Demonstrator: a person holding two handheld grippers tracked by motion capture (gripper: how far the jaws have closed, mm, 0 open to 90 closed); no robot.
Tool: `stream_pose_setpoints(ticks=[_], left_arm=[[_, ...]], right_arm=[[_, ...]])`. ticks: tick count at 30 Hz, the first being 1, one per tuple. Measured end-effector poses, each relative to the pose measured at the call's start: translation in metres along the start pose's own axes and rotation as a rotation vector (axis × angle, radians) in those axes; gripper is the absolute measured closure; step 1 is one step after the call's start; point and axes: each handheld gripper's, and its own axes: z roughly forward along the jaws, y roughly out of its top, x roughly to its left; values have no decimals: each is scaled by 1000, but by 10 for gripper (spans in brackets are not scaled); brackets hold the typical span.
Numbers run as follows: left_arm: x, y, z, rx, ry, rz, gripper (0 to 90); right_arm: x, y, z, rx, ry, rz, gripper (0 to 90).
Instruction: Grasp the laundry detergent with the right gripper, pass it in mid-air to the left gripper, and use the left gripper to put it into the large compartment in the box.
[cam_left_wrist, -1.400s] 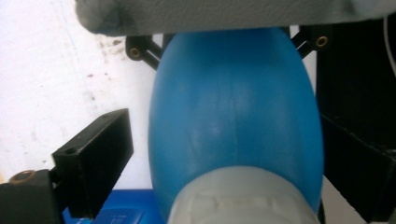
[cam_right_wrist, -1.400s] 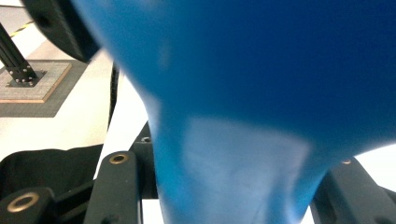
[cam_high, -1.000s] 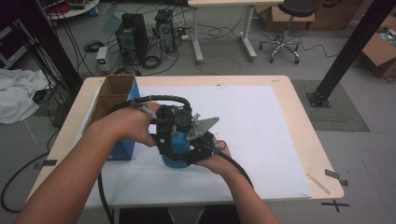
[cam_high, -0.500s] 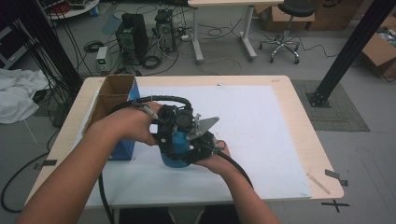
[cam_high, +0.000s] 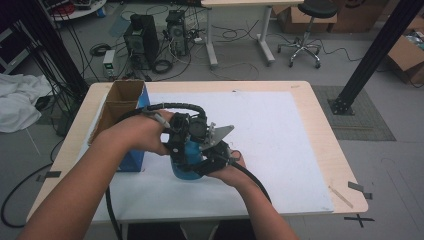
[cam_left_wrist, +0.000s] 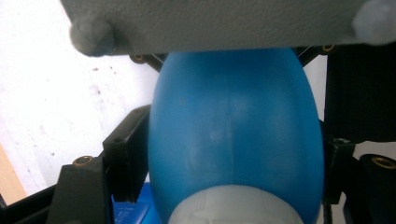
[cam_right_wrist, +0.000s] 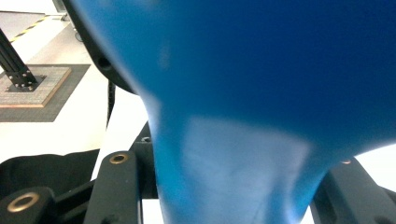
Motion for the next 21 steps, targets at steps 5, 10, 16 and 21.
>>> stream_pose_setpoints(ticks=[5, 10, 16, 21], left_arm=[[0, 0, 1, 2, -8, -2, 334], [-1, 1, 1, 18, -24, -8, 369], [-1, 1, 2, 28, -24, -21, 381], [-2, 1, 2, 31, -15, -27, 386]], right_arm=[[1, 0, 0, 5, -1, 7, 465], [1, 0, 1, 7, 2, 1, 466], [2, 0, 4, 5, -3, -9, 467], [3, 0, 4, 12, -11, -9, 466]])
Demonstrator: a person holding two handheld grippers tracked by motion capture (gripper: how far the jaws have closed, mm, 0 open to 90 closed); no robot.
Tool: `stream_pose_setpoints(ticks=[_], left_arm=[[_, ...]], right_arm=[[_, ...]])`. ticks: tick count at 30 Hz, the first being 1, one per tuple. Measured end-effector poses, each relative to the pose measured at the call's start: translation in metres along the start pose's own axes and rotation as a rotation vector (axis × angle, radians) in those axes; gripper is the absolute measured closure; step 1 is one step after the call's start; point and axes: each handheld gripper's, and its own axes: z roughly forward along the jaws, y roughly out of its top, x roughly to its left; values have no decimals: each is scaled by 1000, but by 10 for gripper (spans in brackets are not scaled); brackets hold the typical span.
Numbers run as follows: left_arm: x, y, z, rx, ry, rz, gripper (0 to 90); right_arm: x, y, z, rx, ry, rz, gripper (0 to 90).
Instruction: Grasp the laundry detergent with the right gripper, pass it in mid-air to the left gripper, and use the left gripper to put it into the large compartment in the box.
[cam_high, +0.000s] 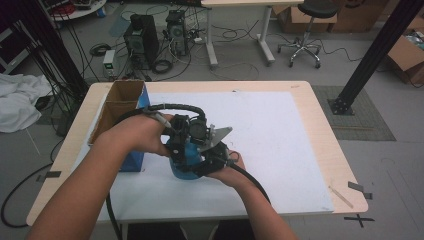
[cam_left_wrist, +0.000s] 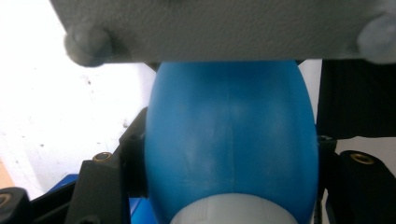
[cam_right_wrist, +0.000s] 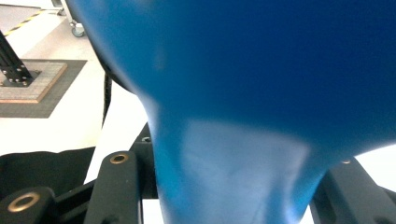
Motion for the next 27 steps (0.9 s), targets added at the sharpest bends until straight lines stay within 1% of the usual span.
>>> stream_pose_setpoints(ticks=[1, 3, 4, 5, 6, 7, 8, 9, 10, 11, 13, 14, 15, 16, 17, 18, 20, 21, 22, 24, 27], left_arm=[[0, 0, 0, -1, -2, -1, 388], [0, 1, -3, 8, 3, -4, 389], [0, 2, -4, 9, 4, -5, 390], [0, 2, -5, 9, 2, -8, 390], [1, 2, -6, 4, 1, -13, 390], [1, 2, -7, -2, 0, -15, 391], [2, 2, -8, -4, -2, -13, 391], [2, 2, -9, -6, -4, -14, 391], [3, 2, -10, -8, -5, -18, 391], [4, 2, -11, -8, -7, -15, 391], [6, 2, -11, 2, -19, -21, 390], [7, 2, -10, 7, -26, -25, 390], [7, 2, -10, 10, -26, -23, 390], [7, 2, -10, 17, -26, -26, 390], [7, 1, -9, 15, -24, -30, 390], [8, 0, -10, 23, -24, -28, 390], [9, -1, -10, 20, -22, -39, 390], [10, -2, -11, 15, -22, -48, 390], [10, -3, -11, 18, -22, -52, 390], [12, -4, -13, 17, -26, -59, 390], [13, -6, -15, 11, -24, -69, 389]], right_arm=[[-1, 0, 0, -8, -2, -16, 464], [-2, 1, -1, -12, -8, -28, 457], [-1, 1, -1, -16, -9, -26, 453], [-1, 1, -2, -16, -9, -21, 448], [3, 2, -3, -33, 14, 29, 445], [2, 2, -5, -29, 16, 19, 441], [1, 1, -7, -23, 3, -3, 439], [1, 2, -8, -33, -6, -12, 431], [1, 2, -8, -33, -6, -12, 431], [2, 2, -10, -35, -23, -14, 427], [1, 2, -11, -41, -44, -16, 369], [0, 1, -12, -50, -54, -18, 363], [1, 1, -14, -51, -29, 5, 357], [0, 1, -15, -49, -40, -12, 342], [1, 1, -16, -59, -37, -2, 321], [0, 1, -18, -56, -31, -5, 311], [-1, 0, -21, -42, -34, -12, 281], [-1, 0, -22, -34, -27, -7, 268], [-2, 0, -24, -26, -22, 9, 246], [-5, -1, -28, -23, -19, 13, 223], [-7, 1, -34, 2, -21, 20, 181]])
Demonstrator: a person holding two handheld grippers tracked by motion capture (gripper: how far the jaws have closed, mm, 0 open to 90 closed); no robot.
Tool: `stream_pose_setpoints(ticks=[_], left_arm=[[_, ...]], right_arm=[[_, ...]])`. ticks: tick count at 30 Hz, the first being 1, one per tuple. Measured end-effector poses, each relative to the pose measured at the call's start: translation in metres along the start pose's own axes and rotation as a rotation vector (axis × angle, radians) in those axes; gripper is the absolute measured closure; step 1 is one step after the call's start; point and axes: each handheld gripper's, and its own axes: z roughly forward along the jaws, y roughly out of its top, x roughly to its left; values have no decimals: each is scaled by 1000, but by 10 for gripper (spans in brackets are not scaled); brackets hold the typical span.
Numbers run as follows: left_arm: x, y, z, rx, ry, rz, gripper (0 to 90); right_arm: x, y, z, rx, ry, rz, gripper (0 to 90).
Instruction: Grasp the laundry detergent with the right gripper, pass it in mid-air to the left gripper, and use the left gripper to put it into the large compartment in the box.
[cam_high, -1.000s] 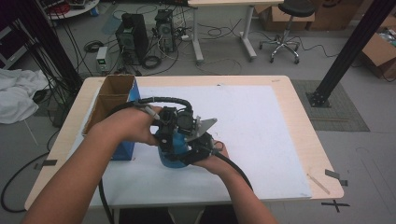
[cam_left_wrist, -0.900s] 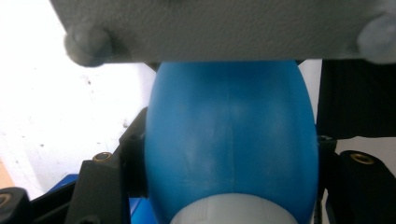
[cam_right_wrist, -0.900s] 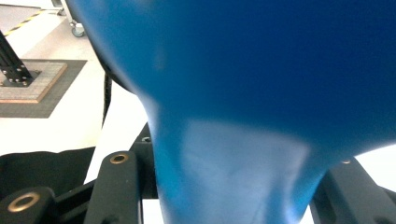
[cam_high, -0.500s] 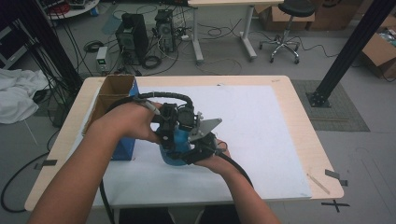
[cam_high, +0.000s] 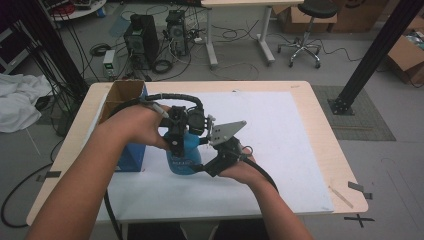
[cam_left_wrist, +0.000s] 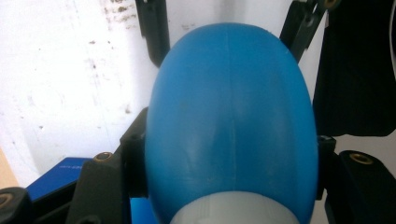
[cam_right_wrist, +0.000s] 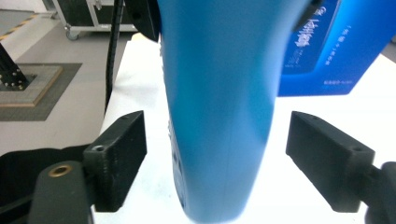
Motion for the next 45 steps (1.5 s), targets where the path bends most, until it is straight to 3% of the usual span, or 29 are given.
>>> stream_pose_setpoints(ticks=[7, 11, 16, 21, 27, 35, 37, 40, 45], left_arm=[[9, -7, -11, 21, -15, -49, 389], [16, -16, -22, 30, -13, -96, 388], [27, -28, -36, 29, -33, -179, 388], [39, -42, -52, 36, -58, -296, 387], [51, -62, -74, 44, -74, -466, 386], [65, -90, -103, 38, -76, -731, 386], [68, -97, -109, 45, -74, -801, 386], [69, -104, -115, 57, -64, -870, 385], [73, -124, -129, 79, -66, -1038, 385]], right_arm=[[-6, 8, -20, 86, -3, -9, 75], [-11, 13, -34, 162, -13, -3, 0], [-12, 17, -46, 255, -9, -20, 0], [-15, 16, -53, 371, -8, -26, 0], [-21, 9, -61, 509, 0, -28, 0], [-22, 9, -70, 606, 12, -38, 0], [-22, 11, -71, 633, 18, -46, 0], [-22, 12, -72, 688, 38, -48, 0], [-21, 14, -76, 759, 44, -60, 0]])
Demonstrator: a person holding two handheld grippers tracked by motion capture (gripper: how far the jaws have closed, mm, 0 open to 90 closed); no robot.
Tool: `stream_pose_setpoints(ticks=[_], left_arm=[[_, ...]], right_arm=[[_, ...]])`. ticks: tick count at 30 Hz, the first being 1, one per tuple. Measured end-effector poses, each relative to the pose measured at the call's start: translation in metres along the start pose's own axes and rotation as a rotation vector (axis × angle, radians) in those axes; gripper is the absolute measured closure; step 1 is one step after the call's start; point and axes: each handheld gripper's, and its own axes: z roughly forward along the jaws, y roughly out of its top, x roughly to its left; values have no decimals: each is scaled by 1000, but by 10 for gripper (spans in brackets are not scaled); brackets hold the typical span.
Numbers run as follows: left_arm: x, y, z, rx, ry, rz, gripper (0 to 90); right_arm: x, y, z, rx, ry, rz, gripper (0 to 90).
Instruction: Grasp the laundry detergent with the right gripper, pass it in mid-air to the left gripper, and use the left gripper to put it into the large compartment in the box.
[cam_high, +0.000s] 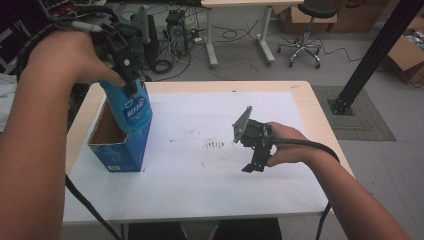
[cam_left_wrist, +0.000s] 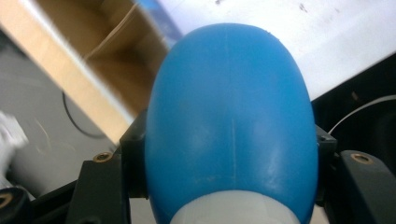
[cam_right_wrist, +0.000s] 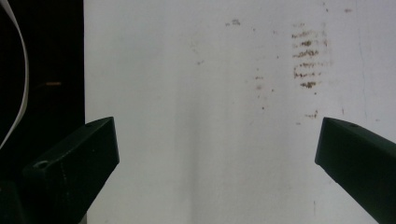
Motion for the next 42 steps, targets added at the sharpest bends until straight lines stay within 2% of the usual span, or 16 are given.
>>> stream_pose_setpoints(ticks=[3, 4, 5, 12, 18, 22, 28, 32, 36, 42], left_arm=[[9, -4, -6, 4, -2, -66, 385], [13, -6, -8, 4, -4, -102, 385], [16, -7, -9, 6, -3, -117, 385], [37, -15, -9, 4, -22, -323, 386], [47, -16, -3, -18, -15, -409, 386], [53, -14, 4, -14, -6, -442, 386], [62, -13, 21, -9, -22, -459, 386], [66, -10, 36, 13, -15, -458, 386], [70, -7, 53, 20, -27, -455, 386], [72, -1, 87, 36, -42, -442, 386]], right_arm=[[0, -1, -3, 21, -3, -6, 0], [0, -2, -4, 25, -4, -8, 0], [1, -3, -5, 31, -4, -11, 0], [1, -5, -7, 52, -7, -17, 0], [0, -5, -6, 55, -11, -17, 0], [0, -3, -5, 58, -10, -22, 0], [-1, -2, -4, 62, -9, -24, 0], [-2, -4, -3, 68, -7, -18, 0], [-4, -5, -3, 69, -6, -14, 0], [-4, -5, -3, 68, -5, -10, 0]])
